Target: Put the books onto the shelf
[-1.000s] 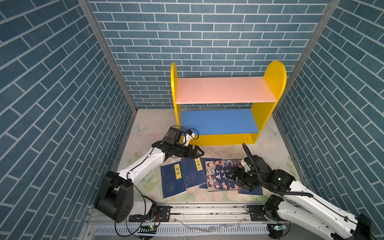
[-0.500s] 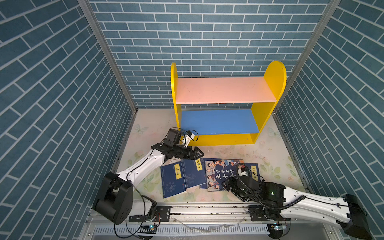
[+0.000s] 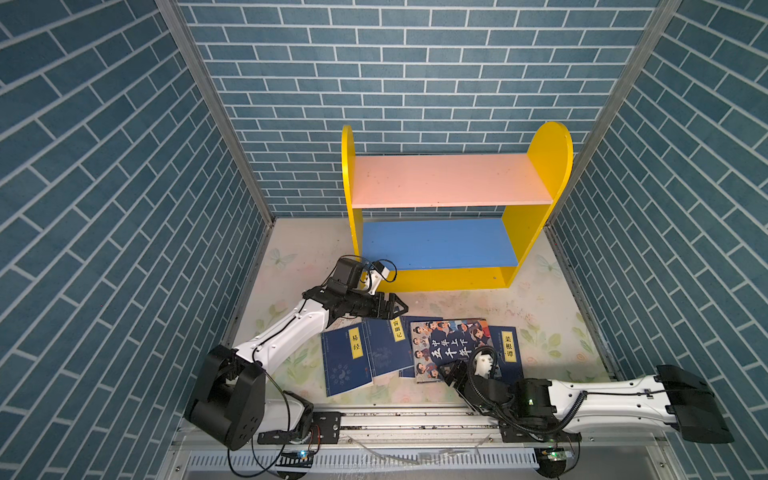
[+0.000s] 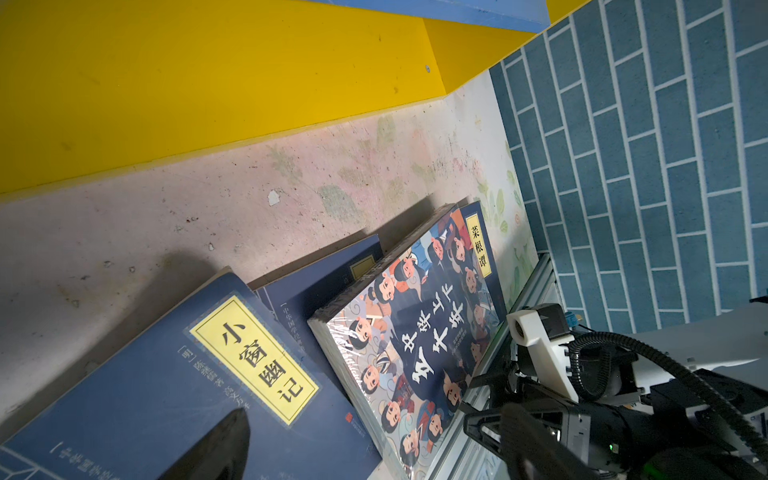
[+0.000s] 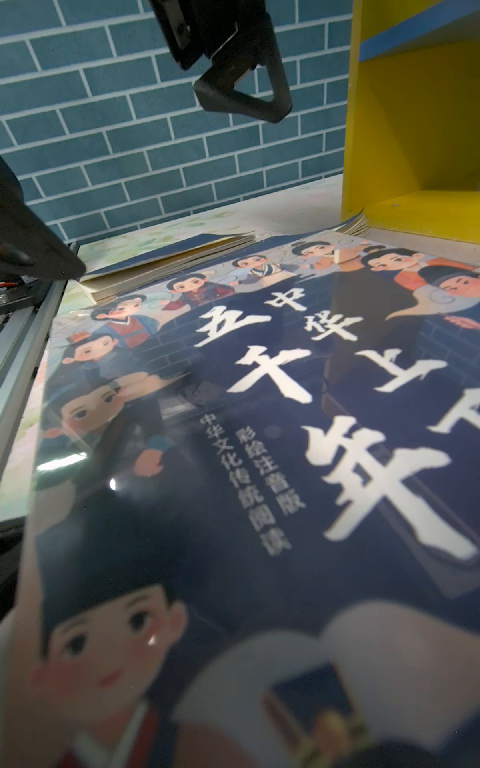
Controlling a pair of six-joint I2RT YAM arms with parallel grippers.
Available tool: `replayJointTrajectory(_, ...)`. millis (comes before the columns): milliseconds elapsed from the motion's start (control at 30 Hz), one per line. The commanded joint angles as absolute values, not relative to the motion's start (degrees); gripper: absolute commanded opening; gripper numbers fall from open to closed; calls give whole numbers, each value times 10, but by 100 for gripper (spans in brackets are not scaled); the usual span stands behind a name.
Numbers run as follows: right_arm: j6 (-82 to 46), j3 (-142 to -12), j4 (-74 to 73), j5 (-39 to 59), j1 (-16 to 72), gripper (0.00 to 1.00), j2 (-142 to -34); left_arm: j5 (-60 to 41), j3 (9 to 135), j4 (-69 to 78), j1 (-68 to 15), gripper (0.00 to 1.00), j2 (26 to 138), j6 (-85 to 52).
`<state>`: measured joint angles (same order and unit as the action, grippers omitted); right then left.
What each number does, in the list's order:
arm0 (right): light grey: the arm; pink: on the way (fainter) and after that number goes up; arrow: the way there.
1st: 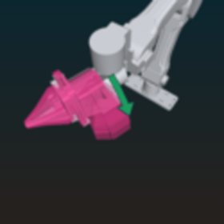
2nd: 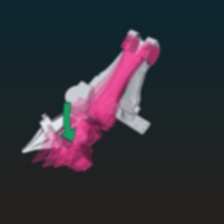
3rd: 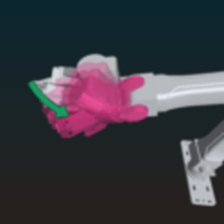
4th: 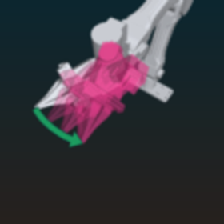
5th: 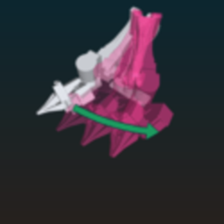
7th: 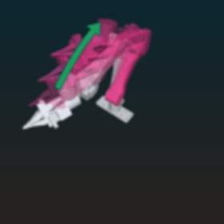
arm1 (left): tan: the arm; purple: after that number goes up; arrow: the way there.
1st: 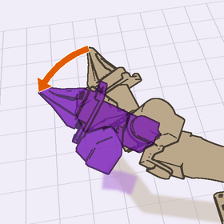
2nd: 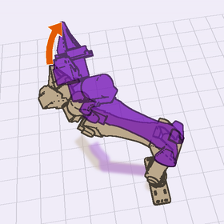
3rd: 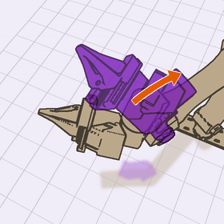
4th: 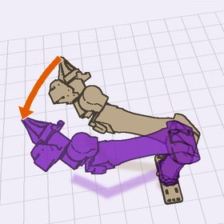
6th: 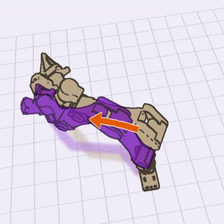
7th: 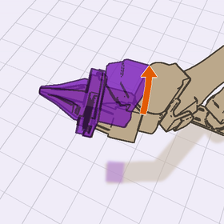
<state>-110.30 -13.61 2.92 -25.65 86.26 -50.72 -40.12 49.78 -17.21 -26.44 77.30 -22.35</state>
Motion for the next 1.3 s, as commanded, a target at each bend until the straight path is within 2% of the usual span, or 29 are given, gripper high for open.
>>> replayJointTrajectory(0, -1161, -131, -18, -324, 879, 86, -527, -405, 504, -171, -267, 95, 780, -228)
replayJointTrajectory(267, -1259, -127, 20, -437, 949, 86, -531, -416, 507, -162, -268, 95, 790, -245)
replayJointTrajectory(533, -1352, -124, 44, -493, 974, 86, -563, -420, 509, -162, -268, 95, 789, -250)
replayJointTrajectory(967, -1408, -76, -143, -555, 976, 86, -668, -420, 505, -152, -268, 95, 782, -250)
replayJointTrajectory(1267, -1410, -72, -212, -565, 976, 86, -723, -394, 530, -126, -290, 94, 831, -204)
